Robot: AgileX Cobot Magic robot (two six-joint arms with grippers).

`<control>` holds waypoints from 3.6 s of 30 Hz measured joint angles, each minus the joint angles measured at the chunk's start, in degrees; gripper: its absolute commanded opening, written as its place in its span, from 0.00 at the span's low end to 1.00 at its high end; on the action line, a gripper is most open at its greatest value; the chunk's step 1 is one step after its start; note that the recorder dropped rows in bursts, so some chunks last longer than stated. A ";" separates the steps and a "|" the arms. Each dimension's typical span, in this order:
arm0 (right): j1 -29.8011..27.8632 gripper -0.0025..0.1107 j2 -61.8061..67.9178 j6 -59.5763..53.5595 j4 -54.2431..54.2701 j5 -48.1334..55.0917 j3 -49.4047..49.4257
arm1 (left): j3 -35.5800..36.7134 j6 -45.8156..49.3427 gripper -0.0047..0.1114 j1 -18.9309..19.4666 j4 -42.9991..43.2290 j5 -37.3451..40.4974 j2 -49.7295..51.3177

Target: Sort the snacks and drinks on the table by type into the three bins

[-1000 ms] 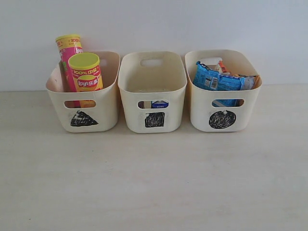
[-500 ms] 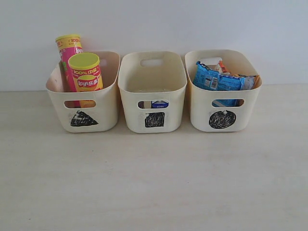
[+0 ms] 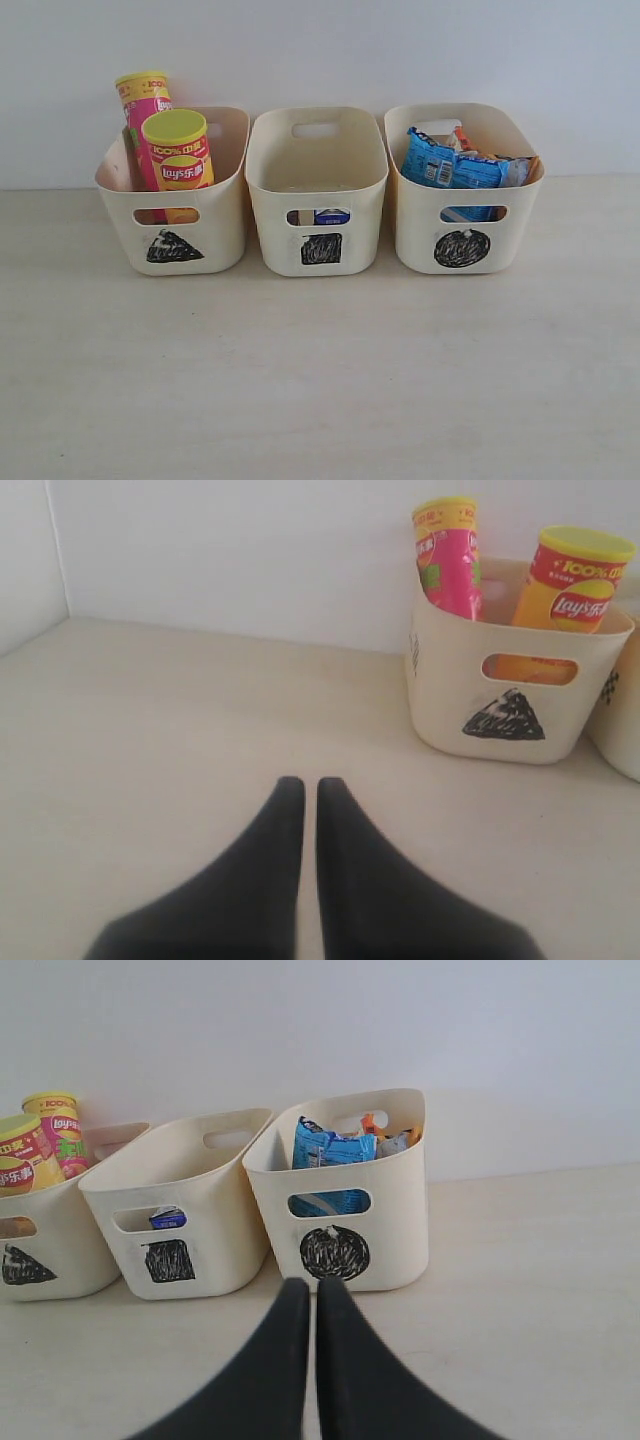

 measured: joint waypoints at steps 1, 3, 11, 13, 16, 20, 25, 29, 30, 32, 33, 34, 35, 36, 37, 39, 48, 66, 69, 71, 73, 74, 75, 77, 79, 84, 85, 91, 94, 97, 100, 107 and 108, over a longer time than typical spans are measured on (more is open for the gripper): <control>0.00 0.02 0.00 0.00 0.00 0.00 0.00 | 0.58 0.32 0.07 0.00 0.00 0.00 0.00; 0.00 0.02 0.00 0.00 0.00 0.00 0.00 | 1.18 0.58 0.07 0.00 -0.11 0.00 0.00; 0.00 0.02 0.00 0.00 0.00 0.00 0.00 | 1.29 1.55 0.07 0.00 -0.23 0.45 0.00; 0.00 0.02 0.00 0.00 0.00 0.00 0.00 | 1.29 1.55 0.07 0.00 -0.23 0.45 0.00; 0.00 0.02 0.00 0.00 0.00 0.00 0.00 | 1.29 1.65 0.07 0.00 -0.23 0.45 0.00; 0.00 0.02 0.00 0.00 0.00 0.00 0.00 | 1.29 1.65 0.07 0.00 -0.23 0.45 0.00; 0.00 0.02 0.00 0.00 0.00 0.00 0.00 | 1.29 1.65 0.07 0.00 -0.23 0.45 0.00; 0.00 0.02 0.00 0.00 0.00 0.00 0.00 | 1.29 1.65 0.07 0.00 -0.23 0.45 0.00; 0.00 0.02 0.00 -0.15 0.00 -0.11 0.00 | 1.29 1.65 0.07 0.00 -0.23 0.45 0.00; 0.00 0.02 0.00 -1.16 -0.69 -1.59 0.11 | 1.29 1.65 0.07 0.00 -0.23 0.45 0.00; 0.00 0.02 0.00 -1.70 -0.81 -2.71 0.11 | 1.29 1.65 0.07 0.00 -0.23 0.45 0.00; 0.00 0.02 0.00 -2.13 -0.95 -3.79 0.11 | 1.29 1.65 0.07 0.00 -0.23 0.45 0.00; 0.00 0.02 0.00 -3.09 -0.95 -4.82 0.23 | 1.29 1.65 0.07 0.00 -0.23 0.45 0.00; 0.00 0.02 0.00 -3.68 -0.95 -4.92 0.23 | 1.29 1.65 0.07 0.00 -0.23 0.45 0.00; 0.00 0.02 0.00 -4.25 -0.95 -4.92 0.23 | 1.29 1.65 0.07 0.00 -0.23 0.45 0.00; -0.09 0.02 0.00 -4.93 -1.27 -4.34 0.23 | 1.29 1.65 0.07 0.00 -0.23 0.45 0.00; -10.23 0.02 0.00 -3.44 -2.02 0.97 0.23 | 1.29 1.65 0.07 0.00 -0.23 0.45 0.00; -14.00 0.02 -0.10 -3.19 -6.56 13.19 0.25 | 1.29 1.65 0.07 0.00 -0.23 0.45 0.00; -14.00 0.02 -0.10 -3.19 -6.89 13.80 0.25 | 1.29 1.65 0.07 0.00 -0.23 0.45 0.00; -14.00 0.02 -0.10 -3.19 -6.89 13.92 0.25 | 1.29 1.65 0.07 0.00 -0.23 0.45 0.00; -14.00 0.02 -0.10 -3.19 -7.02 14.00 0.25 | 1.29 1.65 0.07 0.00 -0.23 0.45 0.00; -14.00 0.02 -0.10 -3.19 -7.02 14.11 0.25 | 1.29 1.65 0.07 0.00 -0.23 0.45 0.00; -14.00 0.02 -0.10 -3.19 -7.02 14.04 0.25 | 1.29 1.65 0.07 0.00 -0.23 0.45 0.00; -14.00 0.02 -0.10 -3.19 -7.02 14.04 0.25 | 1.29 1.65 0.07 0.00 -0.23 0.45 0.00; -14.00 0.02 -0.10 -3.19 -7.02 14.04 0.25 | 1.29 1.65 0.07 0.00 -0.23 0.45 0.00; -14.09 0.02 -0.10 -3.19 -7.02 14.04 0.25 | 1.29 1.65 0.07 0.00 -0.23 0.45 0.00; -14.09 0.02 -0.10 -3.19 -7.02 14.04 0.25 | 1.29 1.65 0.07 0.00 -0.23 0.45 0.00; -14.23 0.02 -0.10 -3.19 -7.02 14.04 0.25 | 1.29 1.65 0.07 0.00 -0.23 0.45 0.00; -14.27 0.02 -0.10 -3.19 -7.02 14.04 0.25 | 1.29 1.65 0.07 0.00 -0.23 0.45 0.00; -14.27 0.02 -0.10 -3.19 -7.02 14.04 0.25 | 1.29 1.65 0.07 0.00 -0.23 0.45 0.00; -14.27 0.02 -0.10 -3.19 -7.02 14.04 0.25 | 1.29 1.65 0.07 0.00 -0.23 0.45 0.00; -14.27 0.02 -0.10 -3.19 -7.02 14.04 0.25 | 1.29 1.65 0.07 -6.43 -0.23 0.45 0.00; -14.27 0.02 -0.10 -3.19 -7.02 14.04 0.25 | 1.29 1.65 0.07 -7.35 -0.23 0.54 0.00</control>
